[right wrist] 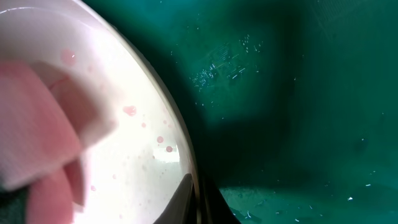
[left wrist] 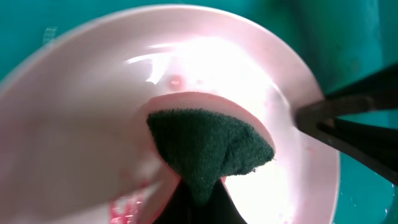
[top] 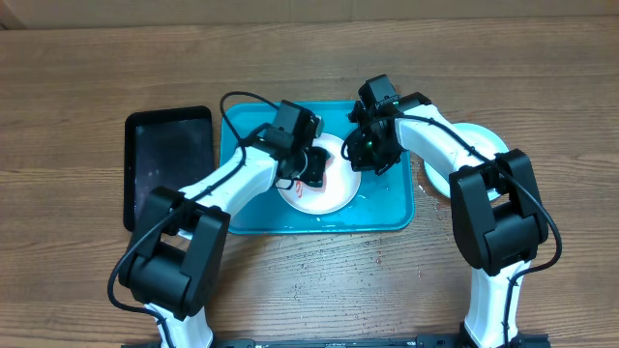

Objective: Clean dirty plates on tray and stack at the side
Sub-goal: 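Scrub the white plate with the sponge in the left gripper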

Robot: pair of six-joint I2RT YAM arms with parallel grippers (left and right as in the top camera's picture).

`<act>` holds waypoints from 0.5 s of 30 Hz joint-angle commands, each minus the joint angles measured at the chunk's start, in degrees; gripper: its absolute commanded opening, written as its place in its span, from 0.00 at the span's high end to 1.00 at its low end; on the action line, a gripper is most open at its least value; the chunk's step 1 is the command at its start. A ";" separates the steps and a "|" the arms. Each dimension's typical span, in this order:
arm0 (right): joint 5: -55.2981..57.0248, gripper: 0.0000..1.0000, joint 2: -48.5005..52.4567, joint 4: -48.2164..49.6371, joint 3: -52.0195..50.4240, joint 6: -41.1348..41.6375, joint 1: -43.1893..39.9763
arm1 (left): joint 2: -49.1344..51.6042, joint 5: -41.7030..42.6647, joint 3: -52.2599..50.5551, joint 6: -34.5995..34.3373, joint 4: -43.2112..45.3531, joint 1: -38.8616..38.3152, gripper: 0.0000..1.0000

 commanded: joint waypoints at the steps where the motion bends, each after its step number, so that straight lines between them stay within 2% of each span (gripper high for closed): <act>1: 2.16 0.96 0.66 0.07 -0.37 -0.96 0.98 | 0.09 -1.18 0.61 -1.38 -2.93 2.93 0.96; 4: 2.16 0.96 0.66 0.07 -0.37 -0.96 0.98 | 0.09 -5.16 0.61 -0.15 -8.39 4.57 0.96; 7: 2.14 0.96 0.66 0.07 -0.37 -0.96 0.98 | 0.02 -5.66 0.81 2.93 -11.30 5.75 0.96; 11: 2.14 0.96 0.66 0.07 -0.37 -0.96 0.98 | -0.22 -2.32 3.96 6.34 -13.60 5.77 0.96; 15: 2.16 0.96 0.66 0.07 -0.37 -0.98 0.98 | -0.22 3.30 9.20 5.88 -14.38 4.66 0.96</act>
